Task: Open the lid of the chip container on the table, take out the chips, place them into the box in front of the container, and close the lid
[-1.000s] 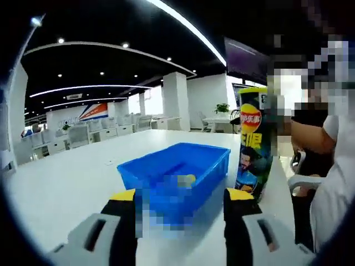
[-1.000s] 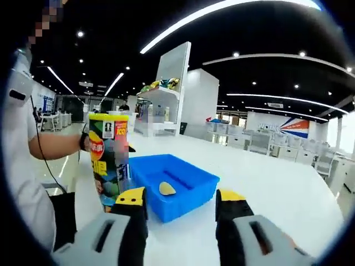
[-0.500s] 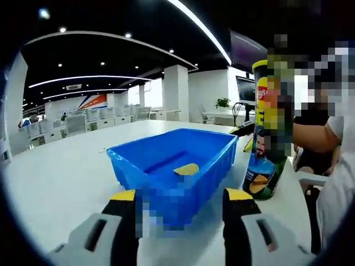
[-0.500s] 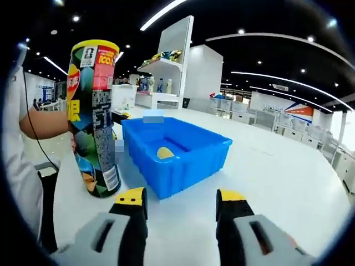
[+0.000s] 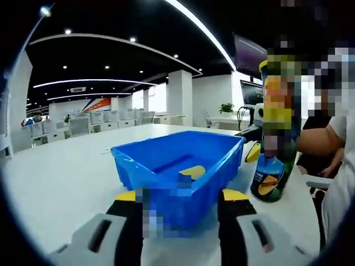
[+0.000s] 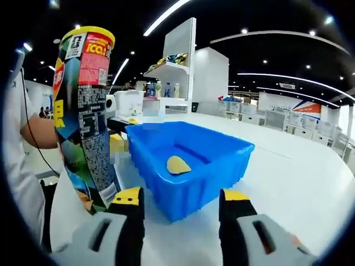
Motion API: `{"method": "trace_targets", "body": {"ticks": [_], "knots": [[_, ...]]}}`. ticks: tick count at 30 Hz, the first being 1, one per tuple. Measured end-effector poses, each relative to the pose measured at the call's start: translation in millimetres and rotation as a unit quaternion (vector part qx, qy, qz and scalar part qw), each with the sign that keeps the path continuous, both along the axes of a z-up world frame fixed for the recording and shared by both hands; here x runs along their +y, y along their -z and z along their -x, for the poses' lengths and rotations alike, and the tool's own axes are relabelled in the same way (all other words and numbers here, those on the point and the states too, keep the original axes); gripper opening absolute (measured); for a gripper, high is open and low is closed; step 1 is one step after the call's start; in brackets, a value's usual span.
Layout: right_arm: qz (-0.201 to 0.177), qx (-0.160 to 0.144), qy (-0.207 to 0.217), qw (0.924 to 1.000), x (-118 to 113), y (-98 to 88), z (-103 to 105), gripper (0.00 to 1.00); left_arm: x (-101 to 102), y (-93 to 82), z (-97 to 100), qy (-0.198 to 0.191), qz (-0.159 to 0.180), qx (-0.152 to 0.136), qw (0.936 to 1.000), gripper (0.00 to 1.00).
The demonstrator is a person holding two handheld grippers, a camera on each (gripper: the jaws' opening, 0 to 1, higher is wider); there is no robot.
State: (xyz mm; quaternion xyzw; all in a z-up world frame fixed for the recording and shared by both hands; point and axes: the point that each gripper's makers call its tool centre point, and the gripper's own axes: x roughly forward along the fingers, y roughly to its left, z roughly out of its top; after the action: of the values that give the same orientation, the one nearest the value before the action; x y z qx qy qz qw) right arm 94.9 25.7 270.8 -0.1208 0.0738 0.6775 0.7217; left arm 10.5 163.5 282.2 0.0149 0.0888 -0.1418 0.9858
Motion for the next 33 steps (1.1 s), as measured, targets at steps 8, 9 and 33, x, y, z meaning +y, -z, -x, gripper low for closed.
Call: {"method": "trace_targets", "body": {"ticks": [8, 9, 33], "knots": [[0.005, 0.001, -0.001, 1.0000, 0, 6.0, 0, 0.53, 2, 0.8, -0.7, 0.004, -0.002, 0.000, 1.0000, 0.52], [0.002, 0.003, 0.000, 1.0000, 1, 7.2, -4, 0.52, 3, 0.6, -1.0, 0.004, -0.001, 0.000, 1.0000, 0.52], [-0.003, -0.010, 0.046, 0.9989, 2, 5.7, -16, 0.37, -2, 8.5, -2.5, -0.012, -0.014, 0.011, 0.9998, 0.38]]}}
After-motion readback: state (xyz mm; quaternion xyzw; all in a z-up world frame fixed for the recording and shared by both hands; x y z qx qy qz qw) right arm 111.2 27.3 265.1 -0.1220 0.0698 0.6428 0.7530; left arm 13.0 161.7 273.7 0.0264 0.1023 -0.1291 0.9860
